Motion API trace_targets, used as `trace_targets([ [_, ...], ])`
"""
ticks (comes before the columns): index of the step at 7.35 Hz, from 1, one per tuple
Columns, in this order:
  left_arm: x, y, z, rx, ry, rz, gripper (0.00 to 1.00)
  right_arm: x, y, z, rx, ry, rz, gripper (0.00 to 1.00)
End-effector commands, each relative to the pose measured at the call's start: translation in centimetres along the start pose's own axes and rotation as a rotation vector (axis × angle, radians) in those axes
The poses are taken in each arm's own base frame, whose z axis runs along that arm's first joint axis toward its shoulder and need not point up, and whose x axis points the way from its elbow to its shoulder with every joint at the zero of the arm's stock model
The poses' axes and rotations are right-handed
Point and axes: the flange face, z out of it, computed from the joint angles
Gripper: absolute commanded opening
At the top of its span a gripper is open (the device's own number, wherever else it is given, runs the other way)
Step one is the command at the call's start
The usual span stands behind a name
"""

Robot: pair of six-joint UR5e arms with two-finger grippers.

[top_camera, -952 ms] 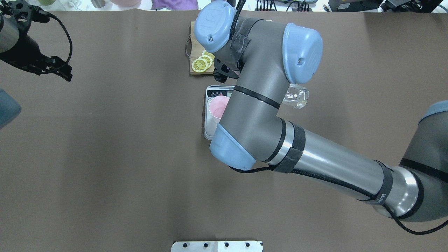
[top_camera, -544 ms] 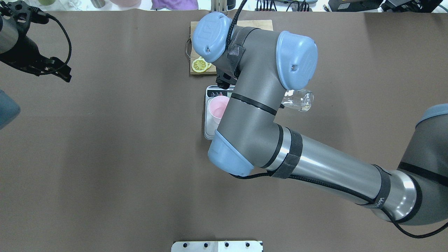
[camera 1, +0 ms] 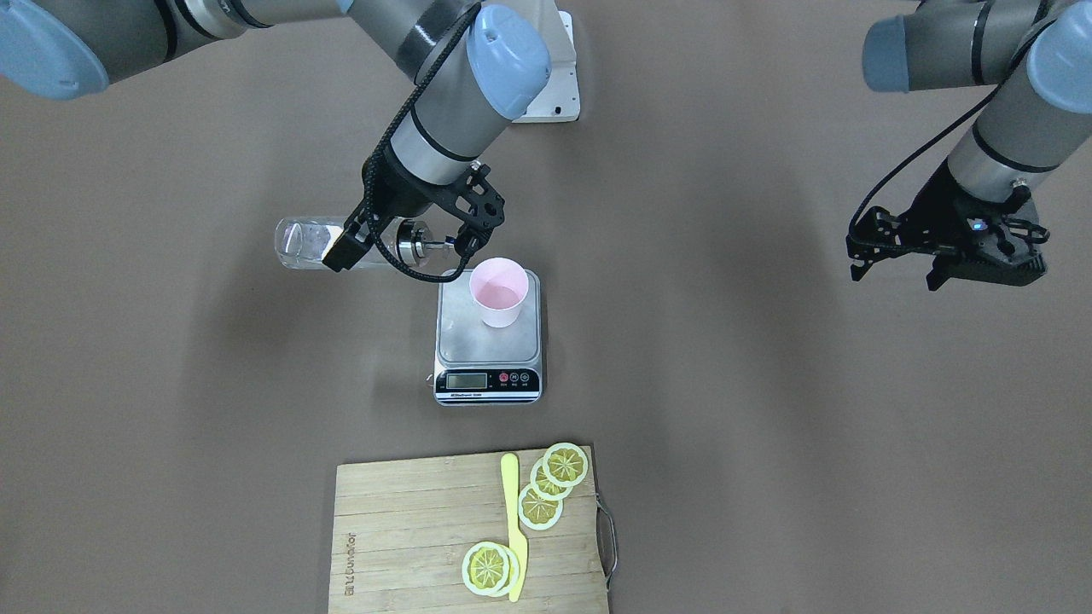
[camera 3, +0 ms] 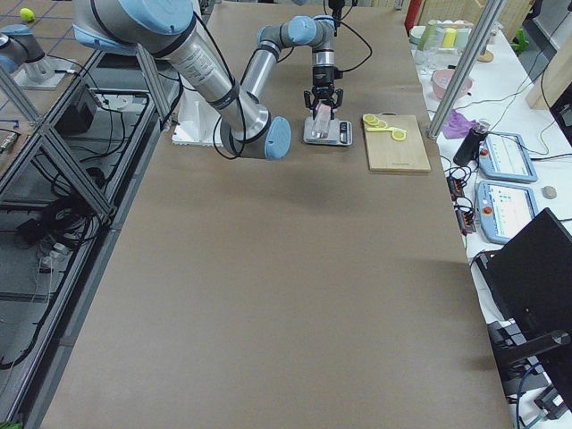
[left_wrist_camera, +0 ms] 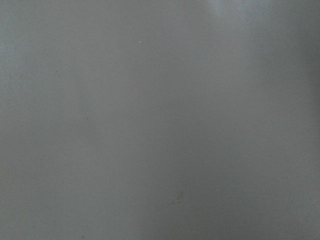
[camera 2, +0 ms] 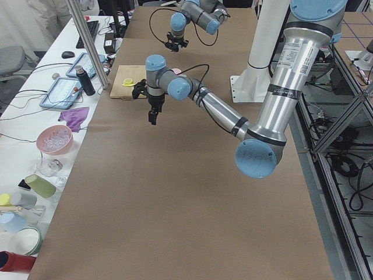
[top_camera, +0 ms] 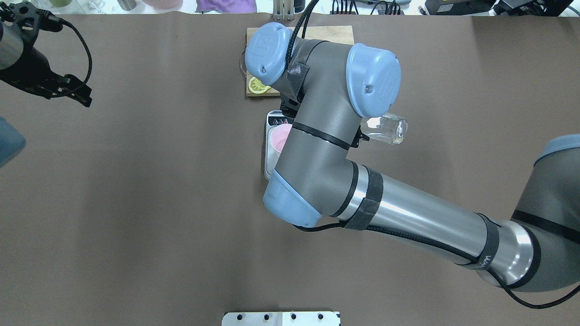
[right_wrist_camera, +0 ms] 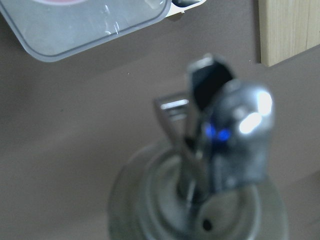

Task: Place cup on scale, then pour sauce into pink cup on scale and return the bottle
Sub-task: 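Tilt the sauce bottle spout down over the pink cup with the right gripper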

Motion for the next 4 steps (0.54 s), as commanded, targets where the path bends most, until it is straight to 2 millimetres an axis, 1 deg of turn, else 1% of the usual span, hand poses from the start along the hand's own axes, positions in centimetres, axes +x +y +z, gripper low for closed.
trace_targets([
  [1,-0.1,0.0,0.1,-0.001,-0.001,0.001,0.93,-0.1,-0.8,-0.1,-0.009,0.008,-0.006,0.58],
  [2,0.0,0.0,0.0,0.0,0.0,0.0,0.93,0.1,-2.1,-0.8,-0.026,0.005,-0.006,0.58],
  [4,-0.1,0.0,0.1,-0.001,-0.001,-0.001,0.93,0.1,-2.5,-0.9,-0.033,0.008,-0.007,0.58],
])
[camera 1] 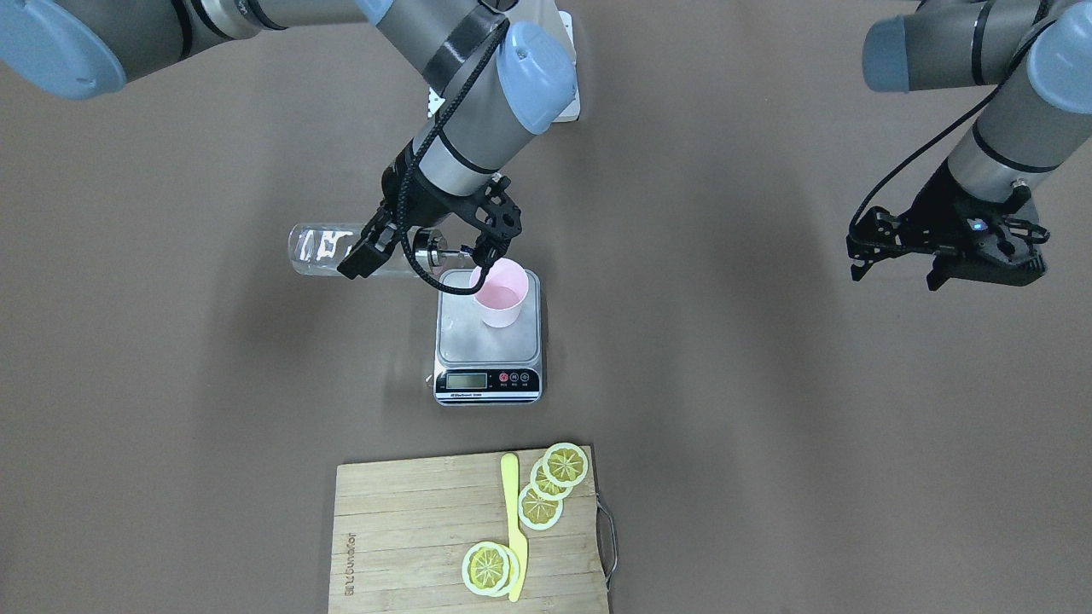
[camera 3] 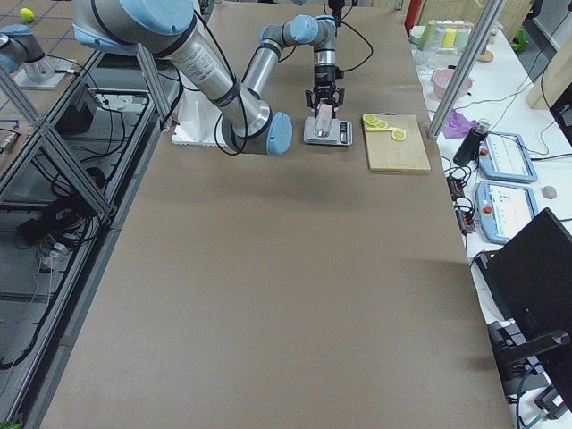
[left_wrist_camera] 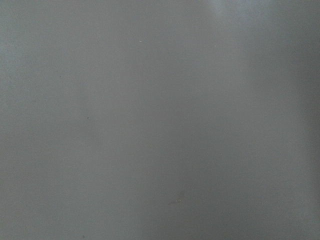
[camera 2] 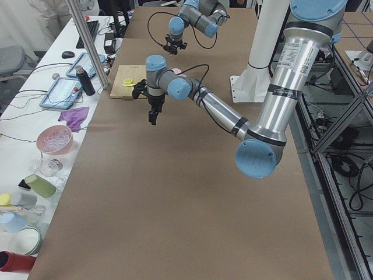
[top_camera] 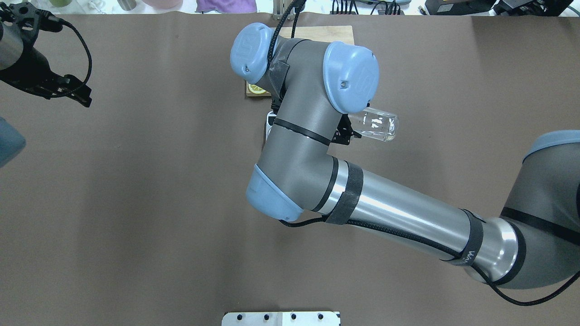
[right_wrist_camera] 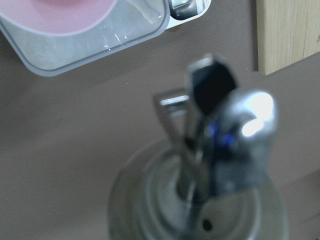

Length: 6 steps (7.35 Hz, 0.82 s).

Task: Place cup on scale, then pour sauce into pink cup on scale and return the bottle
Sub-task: 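Tilt the sauce bottle spout down over the pink cup with the right gripper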

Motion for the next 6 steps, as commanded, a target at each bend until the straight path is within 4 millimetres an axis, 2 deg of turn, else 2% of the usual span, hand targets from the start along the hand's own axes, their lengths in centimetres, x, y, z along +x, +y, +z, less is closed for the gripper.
trace_targets([
  [1,0.0,0.0,0.0,0.0,0.0,0.0,0.93,0.1,-0.3,0.0,-0.01,0.011,-0.002,0.58],
  [4,0.0,0.0,0.0,0.0,0.0,-0.002,0.93,0.3,-0.1,0.2,-0.048,0.029,-0.008,0.58],
  [6,-0.3,0.4,0.2,-0.006,-0.001,-0.005,0.93,0.5,0.1,-1.0,-0.087,0.039,-0.013,0.59],
])
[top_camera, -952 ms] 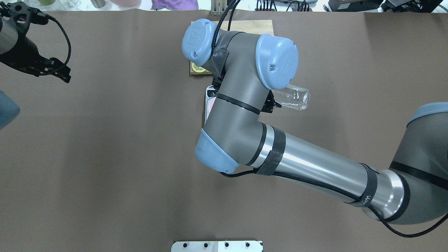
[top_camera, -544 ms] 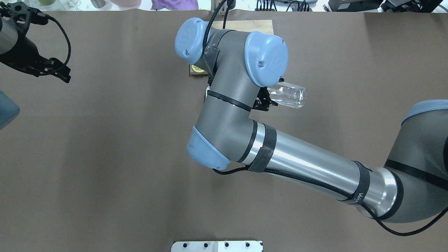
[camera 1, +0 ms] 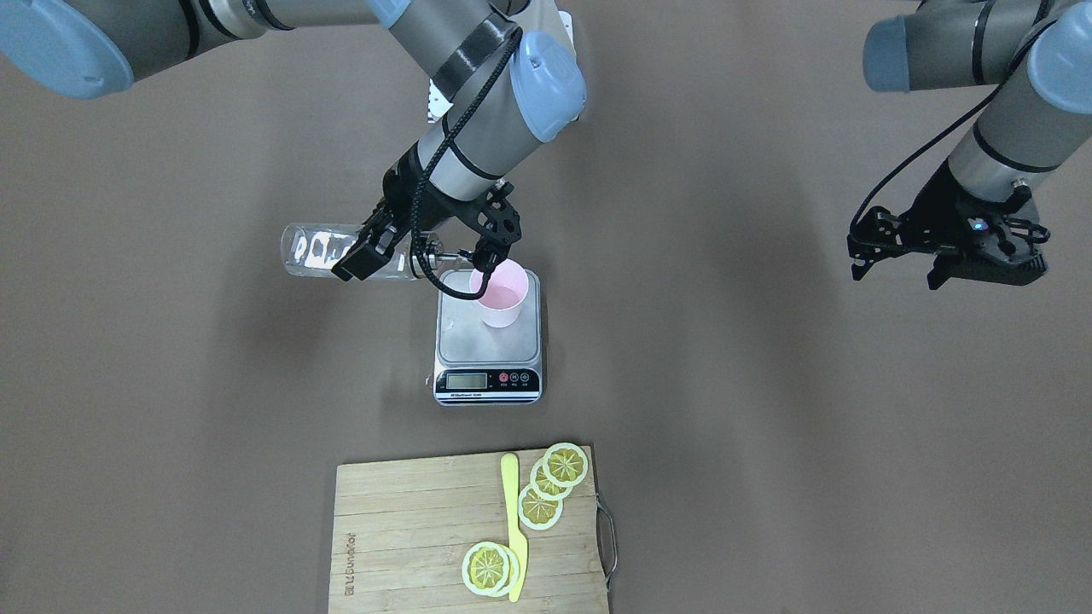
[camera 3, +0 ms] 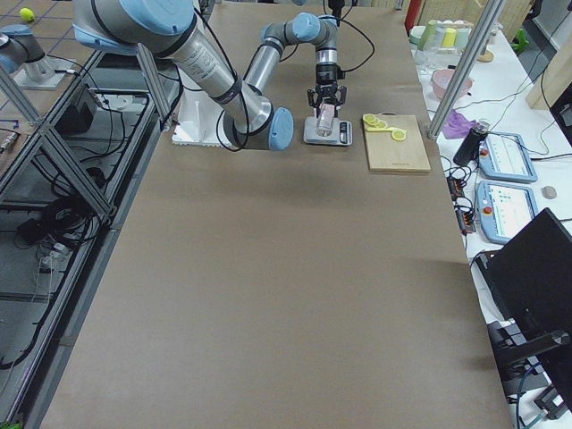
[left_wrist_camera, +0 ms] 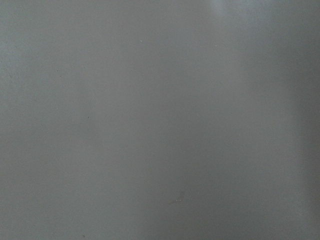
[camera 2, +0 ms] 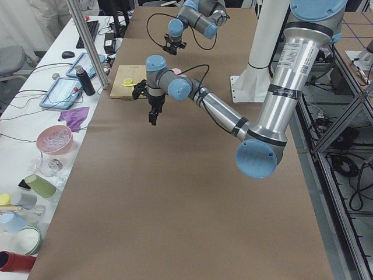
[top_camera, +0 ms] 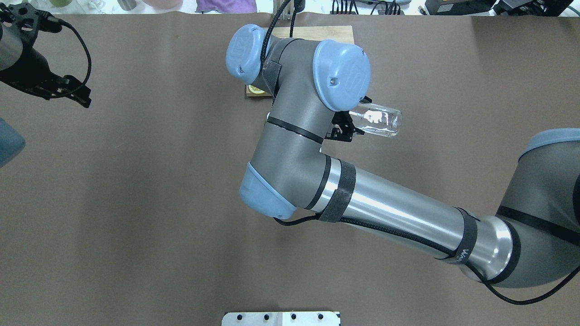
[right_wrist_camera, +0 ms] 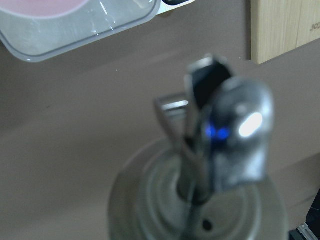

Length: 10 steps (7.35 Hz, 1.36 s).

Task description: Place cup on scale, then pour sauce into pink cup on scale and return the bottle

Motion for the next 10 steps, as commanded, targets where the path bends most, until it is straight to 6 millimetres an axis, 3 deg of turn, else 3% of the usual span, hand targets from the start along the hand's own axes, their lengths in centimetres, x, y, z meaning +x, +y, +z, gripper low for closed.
trace_targets([
  [1,-0.3,0.2,0.2,-0.004,-0.004,-0.002,0.93,0.2,0.3,-1.3,-0.04,0.007,-0.004,0.59],
  [8,-0.3,0.2,0.3,-0.005,-0.004,-0.003,0.93,0.1,-0.4,0.4,-0.115,0.0,-0.011,0.58],
  [10,-0.3,0.2,0.3,-0.006,-0.003,-0.003,0.93,0.2,-1.7,-1.1,-0.131,-0.003,-0.016,0.59],
])
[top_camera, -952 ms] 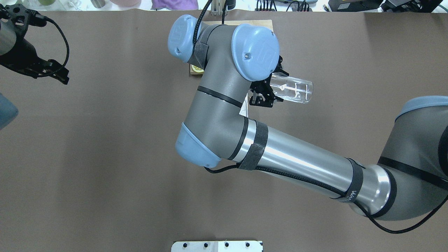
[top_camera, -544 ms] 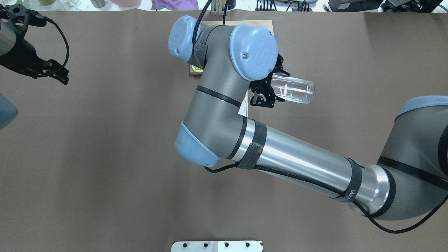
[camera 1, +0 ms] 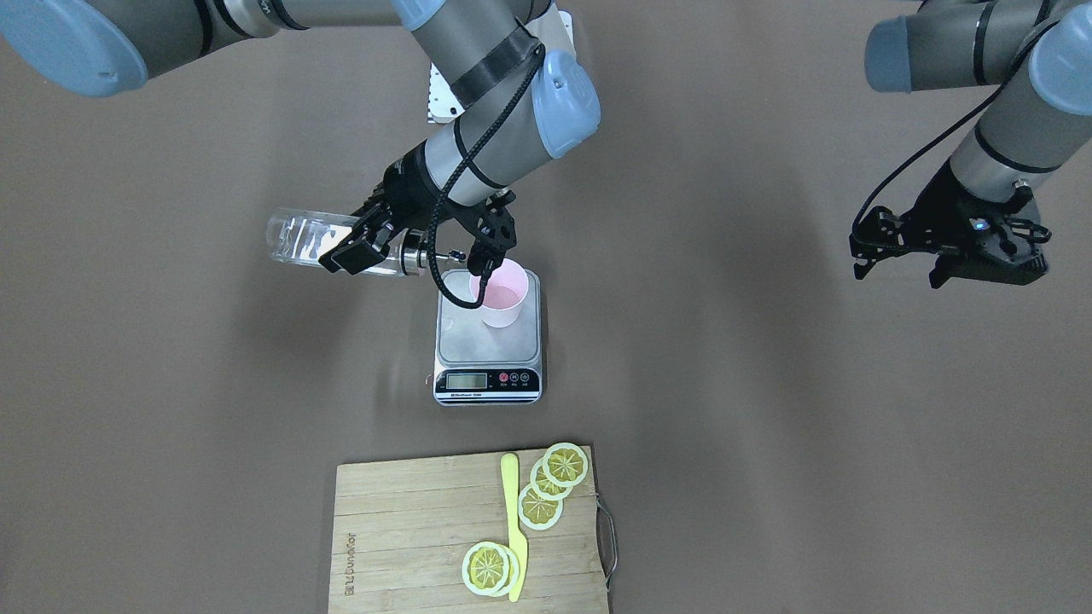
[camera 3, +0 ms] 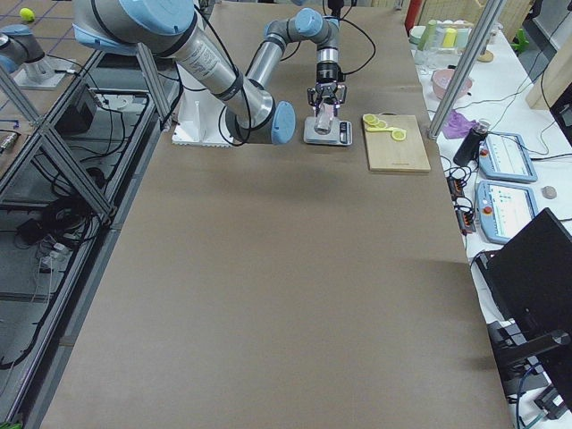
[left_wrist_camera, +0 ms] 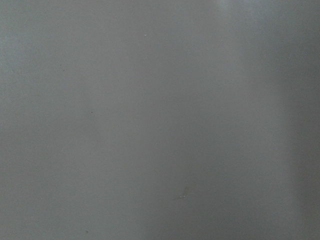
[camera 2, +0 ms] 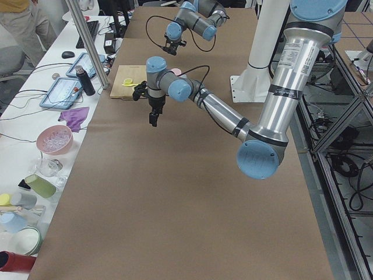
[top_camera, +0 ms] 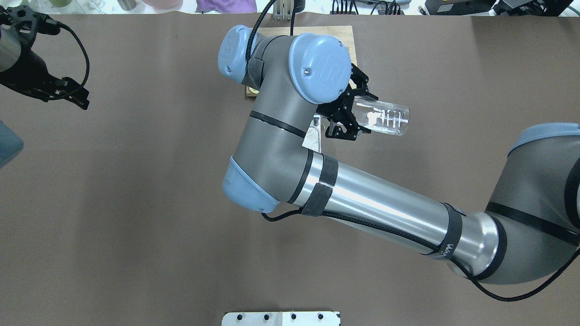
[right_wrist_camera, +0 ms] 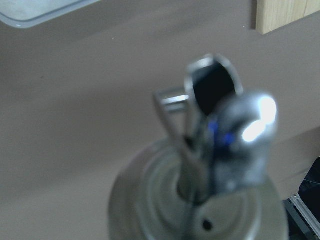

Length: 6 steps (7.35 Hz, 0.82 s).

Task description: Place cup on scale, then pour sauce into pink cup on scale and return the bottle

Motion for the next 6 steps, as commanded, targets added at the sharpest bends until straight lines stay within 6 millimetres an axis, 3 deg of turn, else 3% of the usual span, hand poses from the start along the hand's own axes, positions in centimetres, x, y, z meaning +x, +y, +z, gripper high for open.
trace_targets([
  [1,-0.07,0.05,0.07,-0.002,0.0,-0.001,0.93,-0.19,-1.17,-1.54,-0.016,-0.004,0.0,0.59],
  [6,-0.07,0.05,0.07,-0.002,-0.001,-0.001,0.93,-0.78,-1.15,-1.4,-0.044,0.001,-0.005,0.57],
])
